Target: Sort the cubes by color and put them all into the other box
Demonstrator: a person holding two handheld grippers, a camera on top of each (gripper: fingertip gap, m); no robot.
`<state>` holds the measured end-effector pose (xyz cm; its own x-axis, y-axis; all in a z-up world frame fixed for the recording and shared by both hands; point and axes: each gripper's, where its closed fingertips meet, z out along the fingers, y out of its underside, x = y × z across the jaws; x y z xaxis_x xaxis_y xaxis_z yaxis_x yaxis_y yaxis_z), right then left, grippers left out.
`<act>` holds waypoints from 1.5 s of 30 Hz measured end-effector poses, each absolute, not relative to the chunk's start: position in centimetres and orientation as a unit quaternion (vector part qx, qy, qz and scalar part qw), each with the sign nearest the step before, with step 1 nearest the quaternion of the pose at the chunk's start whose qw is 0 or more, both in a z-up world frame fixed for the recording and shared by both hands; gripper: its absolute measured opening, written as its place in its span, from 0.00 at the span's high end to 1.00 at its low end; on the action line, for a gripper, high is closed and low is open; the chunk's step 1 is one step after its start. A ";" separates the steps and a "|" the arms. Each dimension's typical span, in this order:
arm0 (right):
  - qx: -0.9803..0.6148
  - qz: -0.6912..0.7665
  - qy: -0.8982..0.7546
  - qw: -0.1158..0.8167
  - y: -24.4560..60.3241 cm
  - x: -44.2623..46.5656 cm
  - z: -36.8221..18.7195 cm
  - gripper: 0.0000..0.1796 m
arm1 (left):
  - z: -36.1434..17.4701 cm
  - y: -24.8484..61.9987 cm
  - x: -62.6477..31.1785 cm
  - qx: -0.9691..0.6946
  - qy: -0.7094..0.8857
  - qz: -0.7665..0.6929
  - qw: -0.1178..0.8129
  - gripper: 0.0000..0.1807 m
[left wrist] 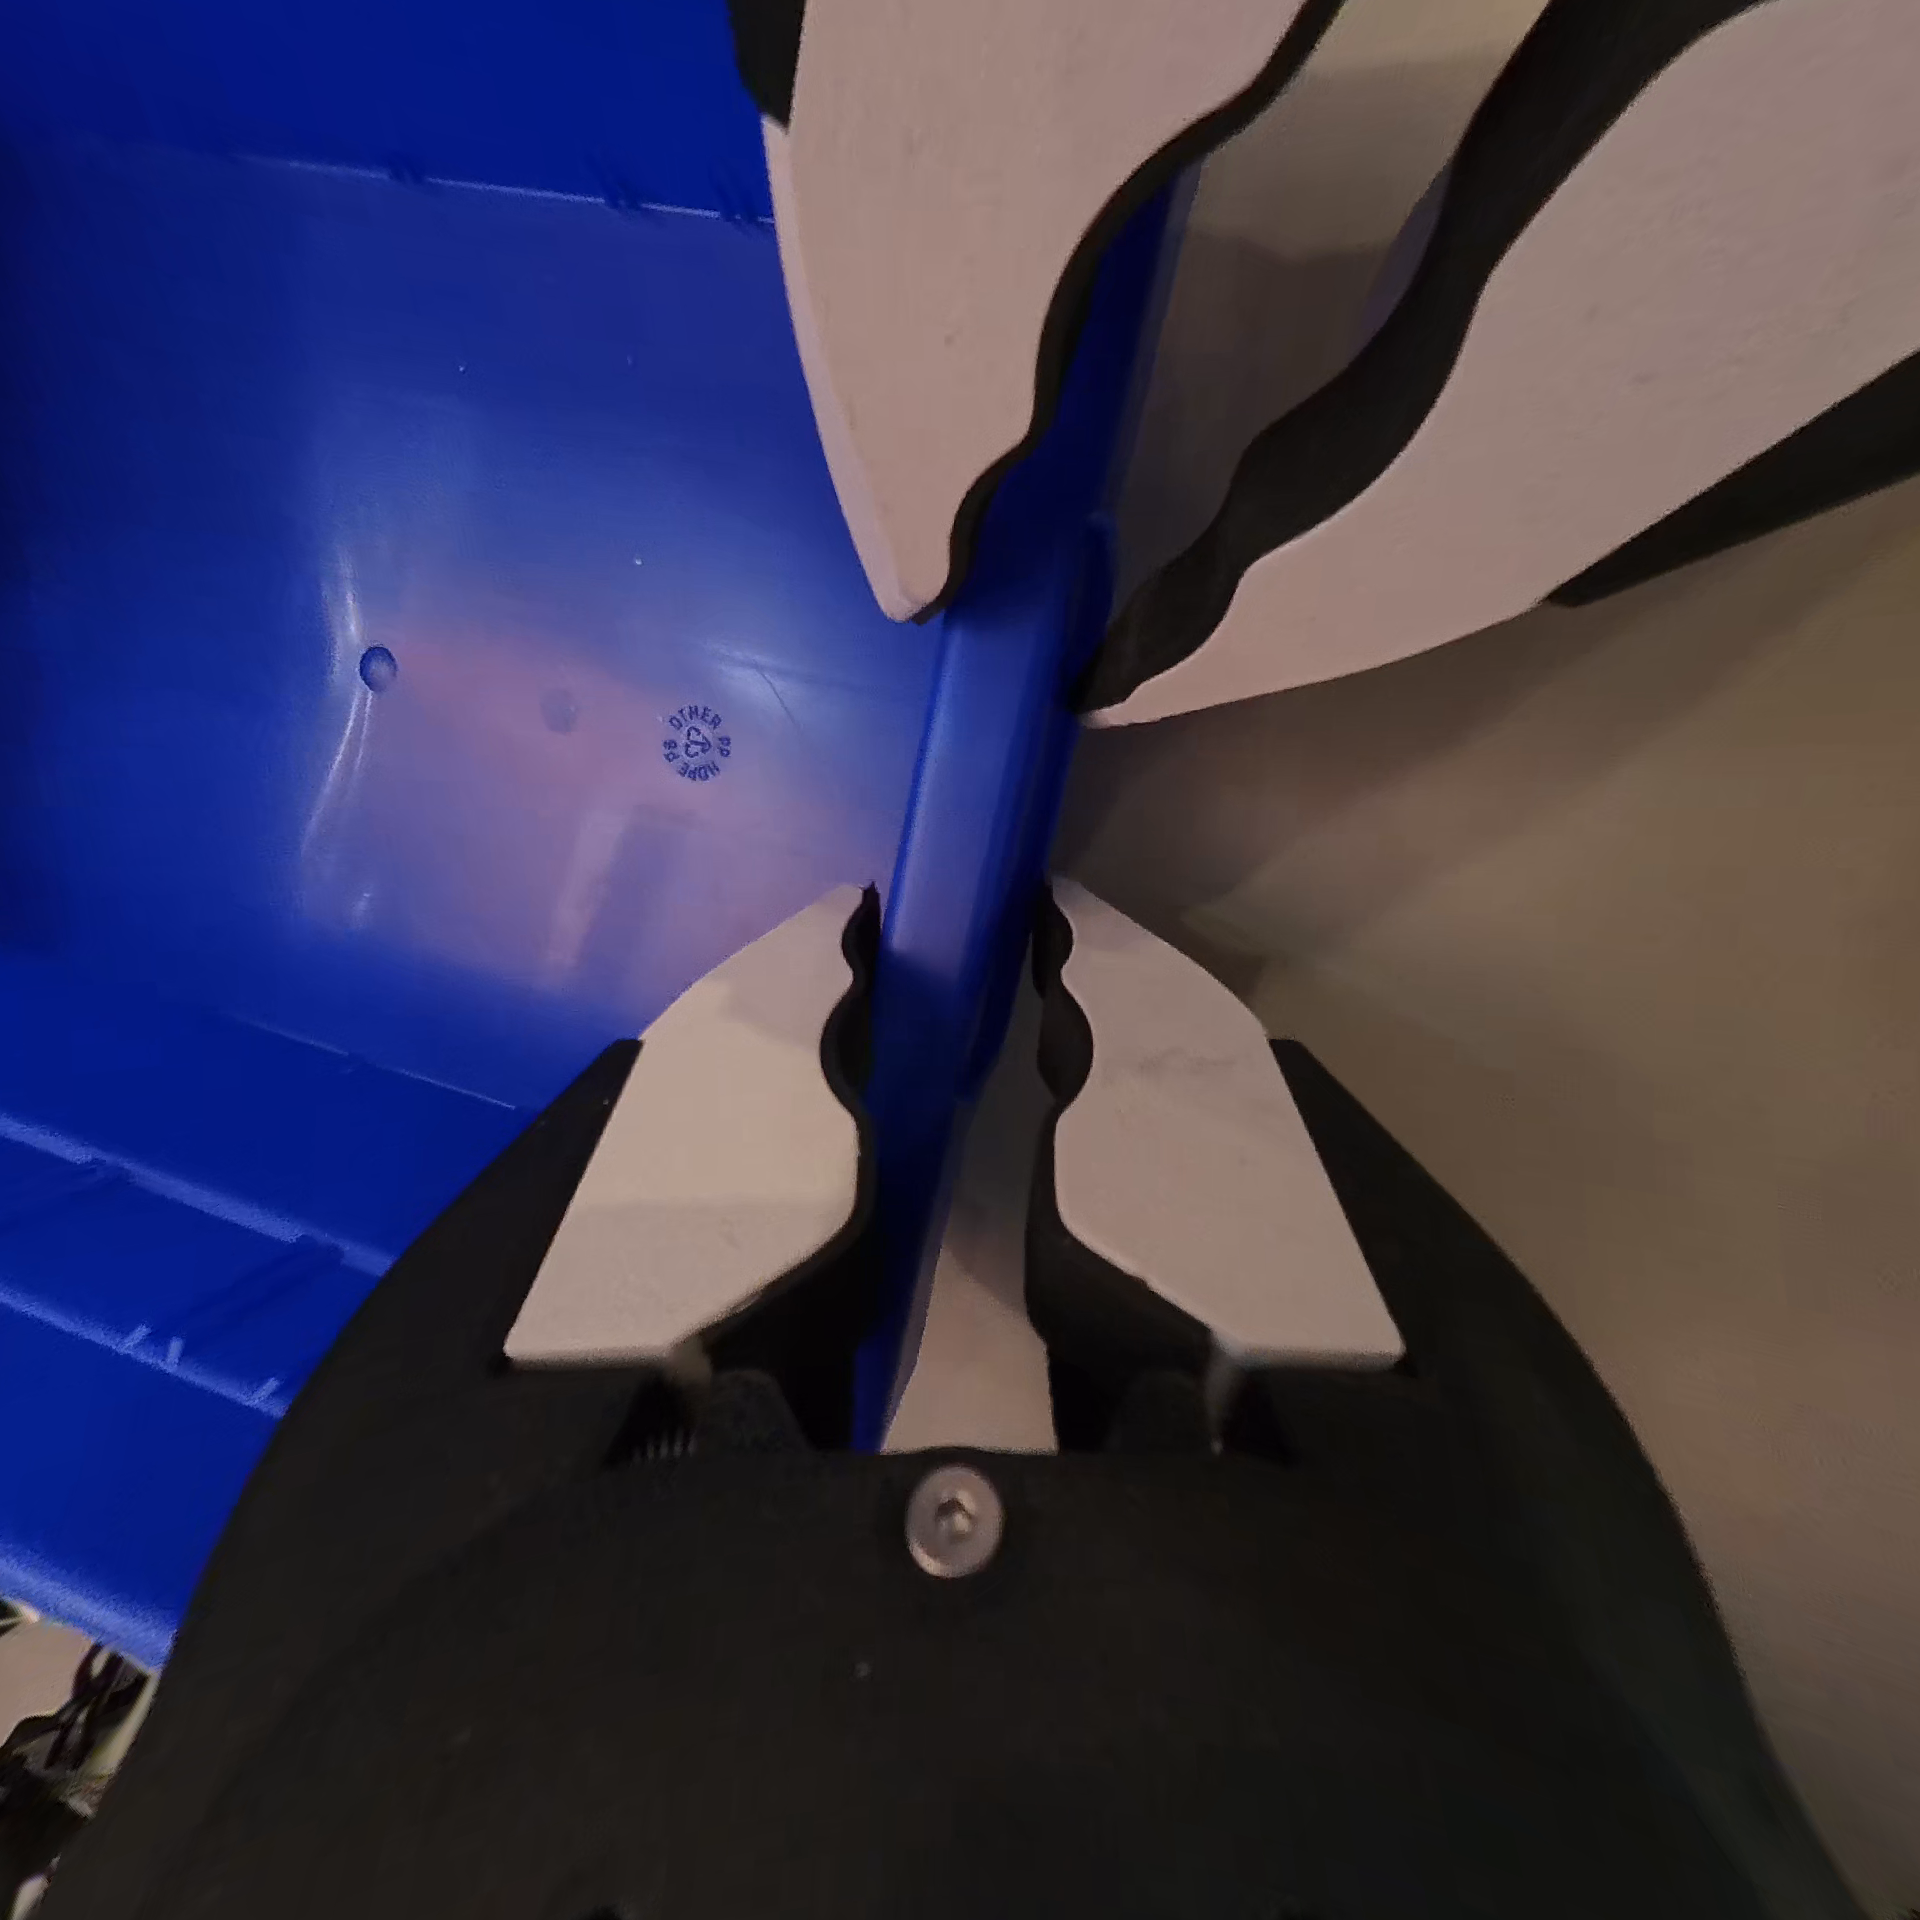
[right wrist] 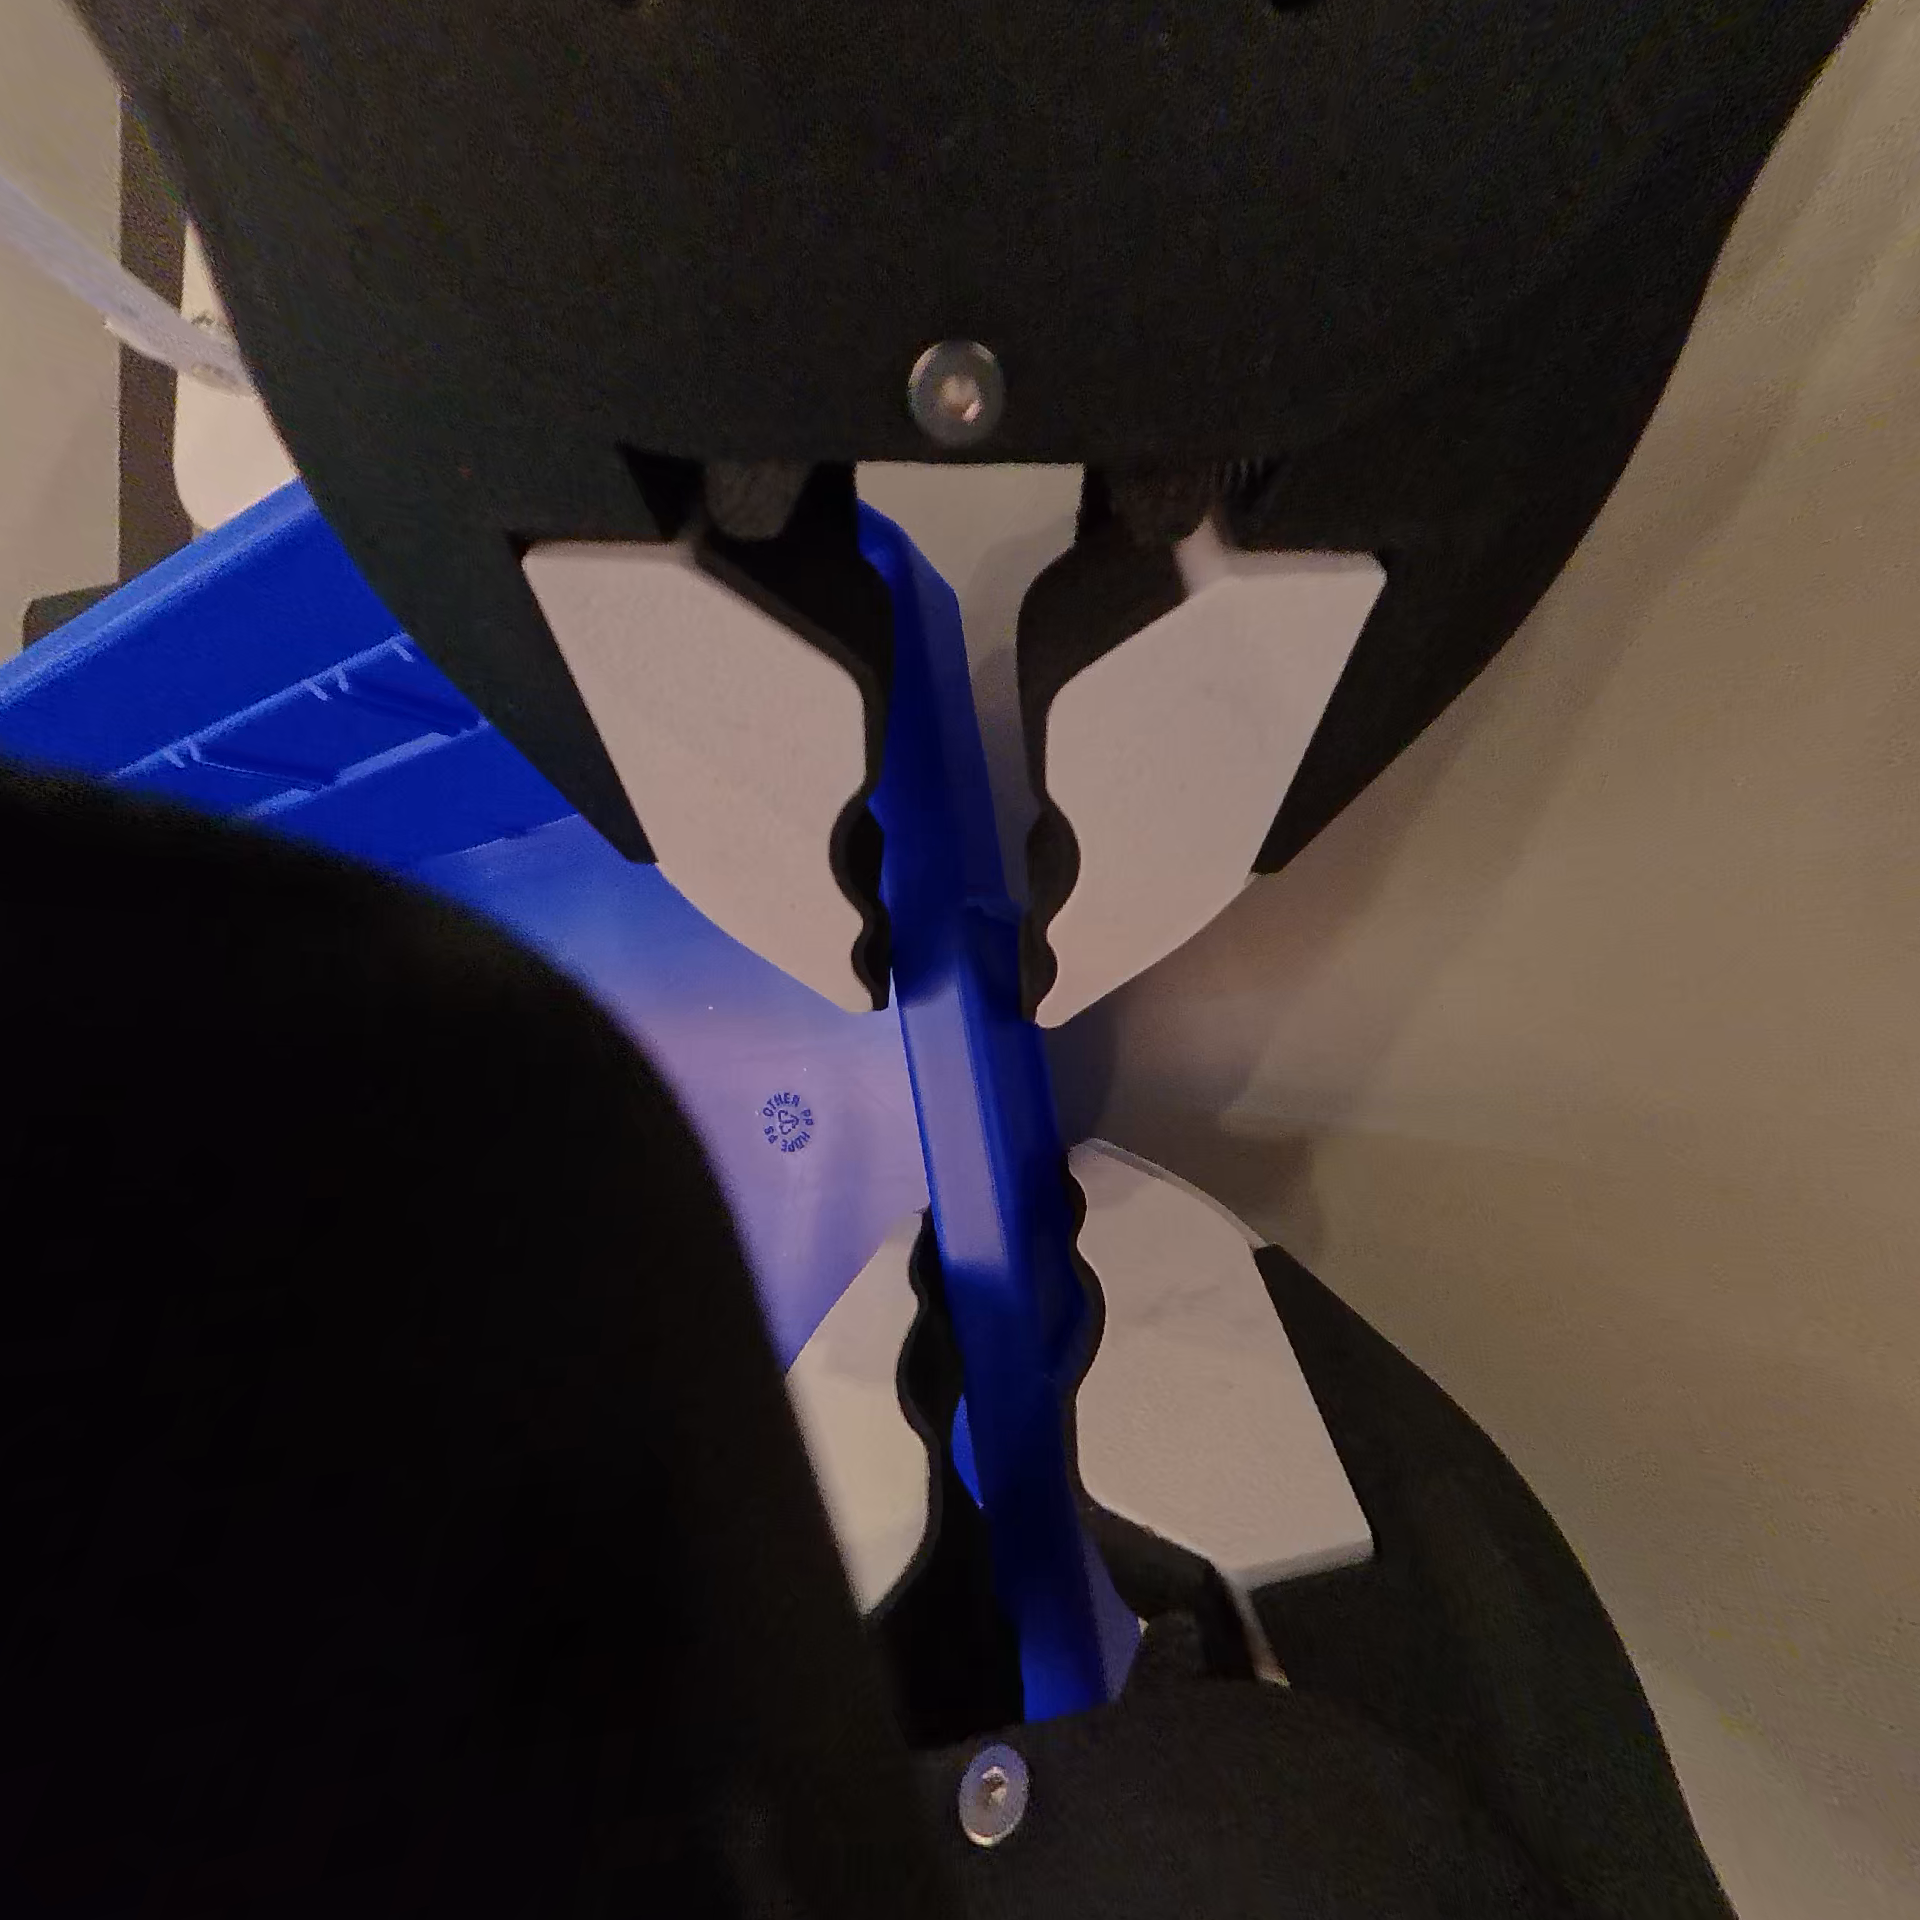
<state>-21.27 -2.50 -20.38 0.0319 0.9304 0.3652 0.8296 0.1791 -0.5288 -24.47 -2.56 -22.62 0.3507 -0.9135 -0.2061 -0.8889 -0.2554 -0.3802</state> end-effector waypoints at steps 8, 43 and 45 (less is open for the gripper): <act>-0.626 0.077 -0.701 0.332 -8.9 -17.1 -20.3 0.87 | -22.6 -9.1 -20.3 -0.797 0.561 -0.025 0.221 0.85; -0.693 0.024 -0.632 0.345 -21.8 2.0 -20.2 0.87 | -22.4 -21.1 -1.1 -0.706 0.668 -0.052 0.230 0.85; -0.707 0.018 -0.617 0.345 -22.2 3.4 -20.2 0.87 | -22.4 -21.3 0.4 -0.693 0.681 -0.058 0.229 0.85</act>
<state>3.39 -22.20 -20.23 0.2382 0.8852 0.3997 0.8601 -0.0010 -0.5102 0.38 -21.33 -22.39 0.0650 -0.9705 -0.2321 -0.9176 0.0332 -0.3960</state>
